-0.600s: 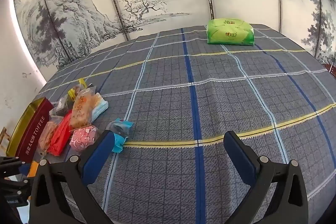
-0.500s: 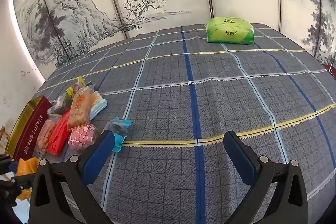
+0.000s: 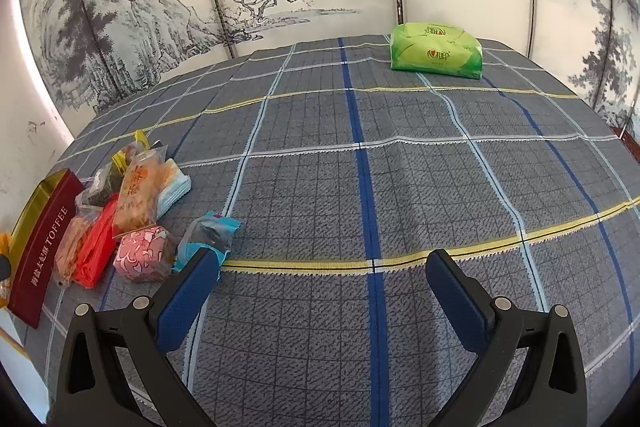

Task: Organize snacks
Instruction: 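Carry the orange snack wrapper with the left gripper over the gold tin and release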

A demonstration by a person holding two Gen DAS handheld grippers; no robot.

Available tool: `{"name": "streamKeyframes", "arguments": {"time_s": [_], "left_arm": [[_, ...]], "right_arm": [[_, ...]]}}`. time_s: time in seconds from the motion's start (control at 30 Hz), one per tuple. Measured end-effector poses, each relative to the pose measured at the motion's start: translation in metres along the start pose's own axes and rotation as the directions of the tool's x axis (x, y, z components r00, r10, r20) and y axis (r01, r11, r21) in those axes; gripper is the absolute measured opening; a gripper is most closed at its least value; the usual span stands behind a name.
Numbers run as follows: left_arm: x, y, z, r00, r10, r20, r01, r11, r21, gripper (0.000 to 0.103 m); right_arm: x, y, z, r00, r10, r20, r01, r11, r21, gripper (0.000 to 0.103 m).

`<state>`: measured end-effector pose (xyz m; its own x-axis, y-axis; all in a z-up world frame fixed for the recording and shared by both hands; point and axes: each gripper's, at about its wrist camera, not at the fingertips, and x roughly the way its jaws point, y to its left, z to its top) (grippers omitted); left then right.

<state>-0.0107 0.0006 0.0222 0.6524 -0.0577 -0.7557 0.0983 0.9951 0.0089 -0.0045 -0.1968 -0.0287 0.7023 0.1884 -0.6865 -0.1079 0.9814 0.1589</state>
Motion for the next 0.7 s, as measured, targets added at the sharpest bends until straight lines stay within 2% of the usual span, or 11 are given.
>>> {"name": "streamKeyframes", "arguments": {"time_s": [0.2,0.23,0.33,0.5,0.7], "left_arm": [[-0.002,0.035,0.006,0.998,0.062,0.011,-0.061,0.997,-0.051,0.03],[-0.002,0.041,0.007,0.997,0.069,0.014,-0.069,0.996,-0.059,0.03],[-0.003,0.06,0.009,0.994,0.109,0.015,-0.107,0.991,-0.079,0.03],[0.002,0.092,0.011,0.985,0.172,0.002,-0.171,0.98,-0.1,0.03],[0.015,0.121,0.013,0.971,0.237,-0.022,-0.237,0.966,-0.102,0.03]], "right_arm": [[-0.001,-0.002,0.005,0.999,-0.034,-0.01,0.034,0.999,-0.027,0.103],[0.0,-0.003,0.007,1.0,-0.007,-0.004,0.007,1.0,-0.003,0.103],[0.001,-0.002,0.007,1.0,-0.018,-0.007,0.018,1.0,-0.013,0.103],[0.002,-0.001,0.007,0.999,-0.018,-0.051,0.018,1.0,-0.001,0.103],[0.004,0.001,0.009,0.999,-0.021,-0.038,0.021,1.0,-0.008,0.103]]}}
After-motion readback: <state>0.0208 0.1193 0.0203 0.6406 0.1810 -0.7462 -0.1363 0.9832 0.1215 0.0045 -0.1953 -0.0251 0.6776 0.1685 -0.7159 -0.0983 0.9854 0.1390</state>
